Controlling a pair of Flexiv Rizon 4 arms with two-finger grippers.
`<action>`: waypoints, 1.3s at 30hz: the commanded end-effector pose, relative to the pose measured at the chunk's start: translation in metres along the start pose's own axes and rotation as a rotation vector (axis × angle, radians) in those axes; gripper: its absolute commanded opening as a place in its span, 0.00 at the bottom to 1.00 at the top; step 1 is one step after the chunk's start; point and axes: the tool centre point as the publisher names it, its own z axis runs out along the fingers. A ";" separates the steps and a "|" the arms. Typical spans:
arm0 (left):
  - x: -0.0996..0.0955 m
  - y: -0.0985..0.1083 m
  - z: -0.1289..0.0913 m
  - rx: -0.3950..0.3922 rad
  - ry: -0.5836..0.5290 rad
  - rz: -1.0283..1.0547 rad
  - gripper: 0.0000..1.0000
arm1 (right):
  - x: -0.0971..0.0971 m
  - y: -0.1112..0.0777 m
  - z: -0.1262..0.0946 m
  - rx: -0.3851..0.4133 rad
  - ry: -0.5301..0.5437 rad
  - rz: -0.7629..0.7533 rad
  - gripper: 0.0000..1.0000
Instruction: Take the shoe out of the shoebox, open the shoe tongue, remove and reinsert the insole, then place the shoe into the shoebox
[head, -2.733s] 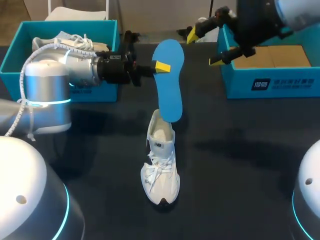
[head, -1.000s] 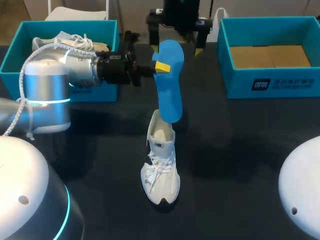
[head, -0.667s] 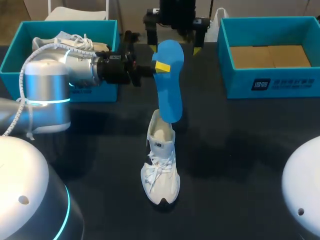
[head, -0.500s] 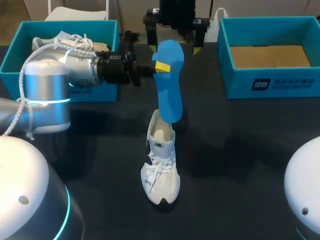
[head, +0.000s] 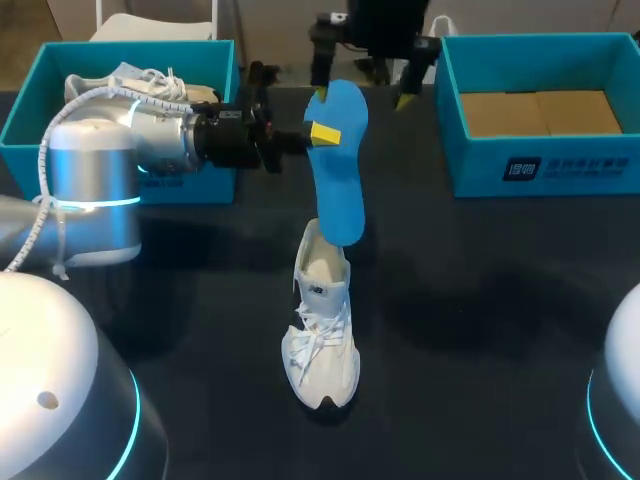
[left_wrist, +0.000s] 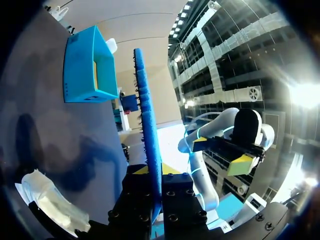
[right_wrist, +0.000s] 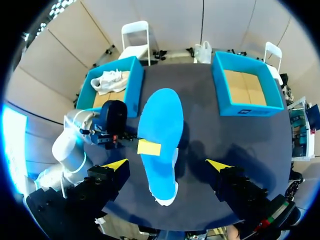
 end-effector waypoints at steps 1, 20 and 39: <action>-0.001 0.000 0.001 0.000 0.002 0.001 0.00 | -0.026 -0.002 0.000 0.009 0.234 -0.017 1.00; -0.001 0.000 0.001 0.000 0.002 0.001 0.00 | -0.052 0.001 0.010 0.068 0.603 -0.057 1.00; -0.001 0.000 0.001 0.000 0.002 0.001 0.00 | -0.081 -0.005 0.038 0.043 0.855 -0.026 1.00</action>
